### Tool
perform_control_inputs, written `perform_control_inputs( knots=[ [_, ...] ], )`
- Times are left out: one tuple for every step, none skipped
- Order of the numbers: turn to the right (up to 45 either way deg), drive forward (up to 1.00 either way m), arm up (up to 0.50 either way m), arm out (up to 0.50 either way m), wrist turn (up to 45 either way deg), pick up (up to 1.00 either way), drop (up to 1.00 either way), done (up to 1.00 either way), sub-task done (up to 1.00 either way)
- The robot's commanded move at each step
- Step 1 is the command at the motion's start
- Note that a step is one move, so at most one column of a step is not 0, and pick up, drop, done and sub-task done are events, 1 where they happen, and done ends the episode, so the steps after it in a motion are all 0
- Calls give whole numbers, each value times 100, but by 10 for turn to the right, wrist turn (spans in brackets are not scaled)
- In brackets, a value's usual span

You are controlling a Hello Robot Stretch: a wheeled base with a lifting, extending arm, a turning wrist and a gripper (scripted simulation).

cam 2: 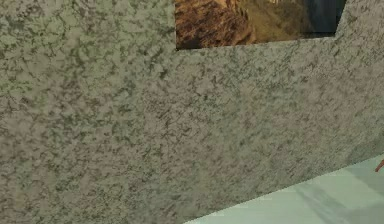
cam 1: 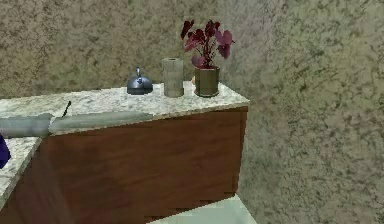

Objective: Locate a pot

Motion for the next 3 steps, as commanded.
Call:
perform_control_inputs(
  knots=[
    [-30, 0, 0, 0, 0, 0, 0, 0, 0],
    [0, 45, 0, 0, 0, 0, 0, 0, 0],
    [-120, 0, 0, 0, 0, 0, 0, 0, 0]
  ],
)
